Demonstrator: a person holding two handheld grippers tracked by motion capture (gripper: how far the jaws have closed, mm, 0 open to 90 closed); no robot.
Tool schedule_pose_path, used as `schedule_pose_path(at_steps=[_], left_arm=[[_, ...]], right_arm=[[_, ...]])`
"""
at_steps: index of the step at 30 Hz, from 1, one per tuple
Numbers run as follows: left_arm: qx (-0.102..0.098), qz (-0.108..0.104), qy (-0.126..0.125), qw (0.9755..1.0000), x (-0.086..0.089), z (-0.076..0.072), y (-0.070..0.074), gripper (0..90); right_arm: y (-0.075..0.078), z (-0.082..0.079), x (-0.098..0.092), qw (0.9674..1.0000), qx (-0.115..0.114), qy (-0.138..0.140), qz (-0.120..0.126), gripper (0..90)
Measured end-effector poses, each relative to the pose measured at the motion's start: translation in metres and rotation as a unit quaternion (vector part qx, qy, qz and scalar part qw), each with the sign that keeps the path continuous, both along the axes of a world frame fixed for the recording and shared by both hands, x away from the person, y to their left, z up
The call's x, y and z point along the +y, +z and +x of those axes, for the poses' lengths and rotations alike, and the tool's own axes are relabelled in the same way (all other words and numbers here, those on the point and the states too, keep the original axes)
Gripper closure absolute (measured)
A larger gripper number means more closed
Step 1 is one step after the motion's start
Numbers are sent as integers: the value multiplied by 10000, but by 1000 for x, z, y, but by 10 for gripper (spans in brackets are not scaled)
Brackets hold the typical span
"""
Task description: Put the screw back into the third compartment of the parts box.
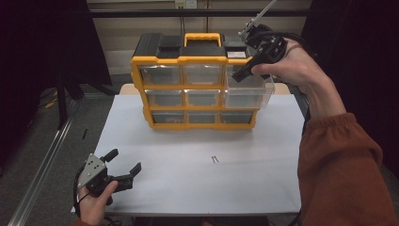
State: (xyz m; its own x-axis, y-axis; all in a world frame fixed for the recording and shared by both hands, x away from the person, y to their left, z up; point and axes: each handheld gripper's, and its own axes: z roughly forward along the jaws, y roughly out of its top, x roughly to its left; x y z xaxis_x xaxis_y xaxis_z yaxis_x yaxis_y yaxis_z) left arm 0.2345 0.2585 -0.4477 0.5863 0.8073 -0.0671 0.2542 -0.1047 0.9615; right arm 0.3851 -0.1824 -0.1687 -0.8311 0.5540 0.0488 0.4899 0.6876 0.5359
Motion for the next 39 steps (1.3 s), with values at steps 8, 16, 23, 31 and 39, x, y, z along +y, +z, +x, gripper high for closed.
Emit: schedule_pose_path(at_steps=[8,16,23,31,39], left_arm=[[-1,9,2,10000,0,0,0,28],[4,3,0,10000,0,0,0,28],[24,-29,-4,10000,1,0,0,28],[19,-35,-14,10000,1,0,0,28],[15,-19,-9,10000,0,0,0,28]], right_arm=[[-7,9,0,9989,204,-150,-388,858],[-17,17,2,9969,322,-161,-695,858],[-25,23,0,9948,528,-228,-844,858],[-38,29,-1,9923,728,-323,-952,857],[-46,33,-1,9909,822,-338,-1009,856]])
